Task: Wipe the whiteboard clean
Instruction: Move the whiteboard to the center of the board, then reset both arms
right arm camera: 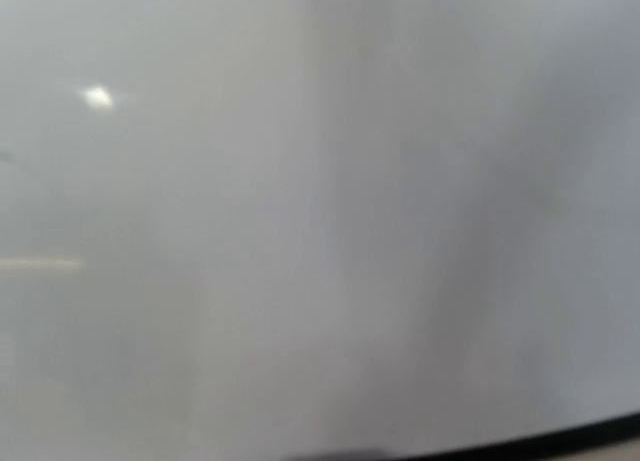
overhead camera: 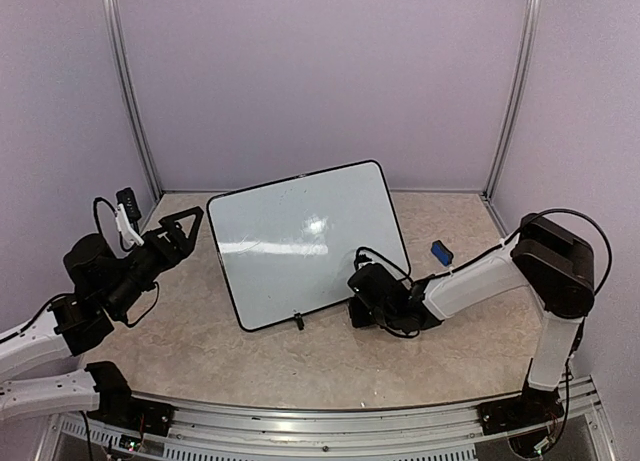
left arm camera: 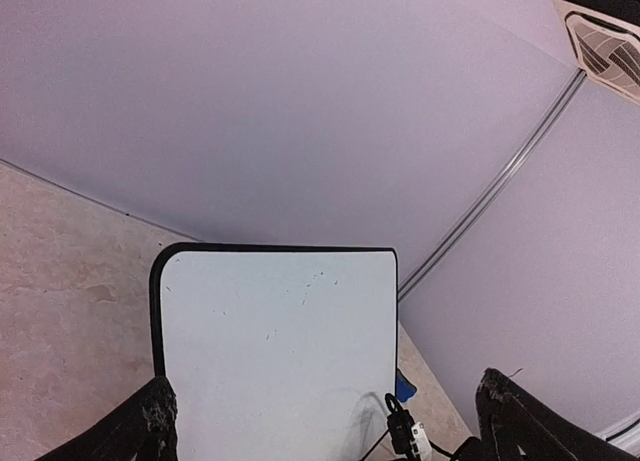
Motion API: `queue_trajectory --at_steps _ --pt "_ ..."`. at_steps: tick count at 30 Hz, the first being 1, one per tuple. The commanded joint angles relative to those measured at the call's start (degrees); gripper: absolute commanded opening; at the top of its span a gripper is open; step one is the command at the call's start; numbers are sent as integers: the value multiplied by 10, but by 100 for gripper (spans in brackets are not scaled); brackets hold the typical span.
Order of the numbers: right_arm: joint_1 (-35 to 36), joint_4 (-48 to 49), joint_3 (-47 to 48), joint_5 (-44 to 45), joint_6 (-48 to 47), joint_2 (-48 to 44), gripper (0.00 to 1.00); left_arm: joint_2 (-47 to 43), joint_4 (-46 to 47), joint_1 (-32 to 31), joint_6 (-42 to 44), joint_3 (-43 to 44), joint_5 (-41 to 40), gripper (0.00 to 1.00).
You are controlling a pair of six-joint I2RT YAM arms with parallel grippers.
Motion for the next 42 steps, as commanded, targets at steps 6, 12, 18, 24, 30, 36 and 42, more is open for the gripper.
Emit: queue_trajectory --at_steps 6,12,18,24,30,36,42 --pt "11 -25 130 -21 53 140 15 -3 -11 3 -4 -9 -12 99" --pt "16 -30 181 -13 50 169 23 -6 -14 3 -5 -10 -11 99" --pt "27 -21 182 -15 40 170 32 -9 -15 3 -8 -13 -12 99" --pt "46 -8 162 -11 24 156 54 -5 -15 2 -12 -14 -9 99" --pt "67 -1 94 3 3 101 75 0 -23 1 -14 -22 -3 99" --pt "99 -7 15 73 -30 10 99 19 -24 -13 -2 -33 0 99" --pt "108 -11 -55 110 -79 -113 99 35 -35 -40 13 -38 -12 99"
